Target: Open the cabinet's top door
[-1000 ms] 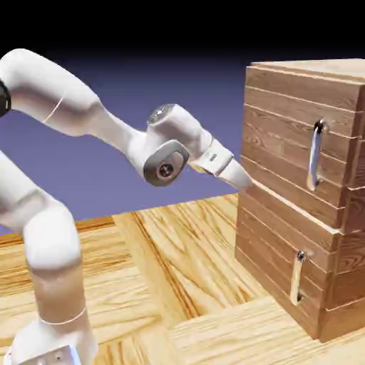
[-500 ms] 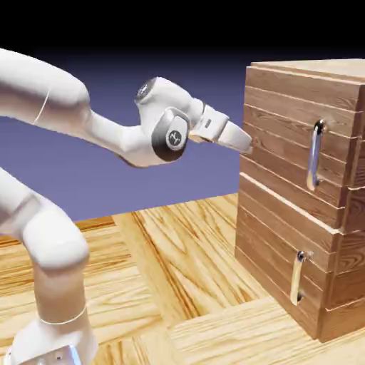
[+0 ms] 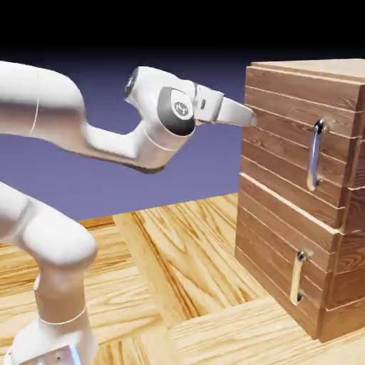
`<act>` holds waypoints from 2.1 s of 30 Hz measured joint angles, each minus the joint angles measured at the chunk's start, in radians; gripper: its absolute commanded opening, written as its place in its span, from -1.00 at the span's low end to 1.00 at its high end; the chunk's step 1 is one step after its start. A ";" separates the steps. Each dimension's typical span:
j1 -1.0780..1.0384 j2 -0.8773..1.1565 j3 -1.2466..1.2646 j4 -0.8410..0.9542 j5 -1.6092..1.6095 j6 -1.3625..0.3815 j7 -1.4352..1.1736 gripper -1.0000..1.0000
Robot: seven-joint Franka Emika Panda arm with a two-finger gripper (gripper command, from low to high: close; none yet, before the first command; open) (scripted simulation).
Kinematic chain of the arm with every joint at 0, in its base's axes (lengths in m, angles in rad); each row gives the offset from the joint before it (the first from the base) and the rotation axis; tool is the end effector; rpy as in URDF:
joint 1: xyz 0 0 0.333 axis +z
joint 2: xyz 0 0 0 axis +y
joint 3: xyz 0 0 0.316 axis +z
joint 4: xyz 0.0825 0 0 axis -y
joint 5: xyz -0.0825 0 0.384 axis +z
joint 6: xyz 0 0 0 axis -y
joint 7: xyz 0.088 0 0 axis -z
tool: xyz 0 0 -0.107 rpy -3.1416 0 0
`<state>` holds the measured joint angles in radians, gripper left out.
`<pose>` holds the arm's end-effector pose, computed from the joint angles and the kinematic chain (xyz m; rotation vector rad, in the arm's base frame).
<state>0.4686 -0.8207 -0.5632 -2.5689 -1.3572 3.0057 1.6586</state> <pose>0.3604 -0.0116 0.5950 -2.1405 0.7009 -1.5212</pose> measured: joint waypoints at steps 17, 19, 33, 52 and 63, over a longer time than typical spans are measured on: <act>0.249 -0.137 -0.307 0.131 -0.739 -0.017 0.500 0.00; 0.278 -0.153 -0.343 0.147 -0.826 -0.019 0.559 0.00; 0.483 -0.265 -0.596 0.255 -1.435 -0.033 0.970 0.00; 0.396 -0.114 -0.520 0.188 -1.538 -0.199 1.239 -1.00; -0.002 -0.111 -0.165 -0.086 -1.285 -0.363 1.239 -1.00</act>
<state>0.4669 -0.9317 -0.7281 -2.6549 -2.6421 2.6424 2.8973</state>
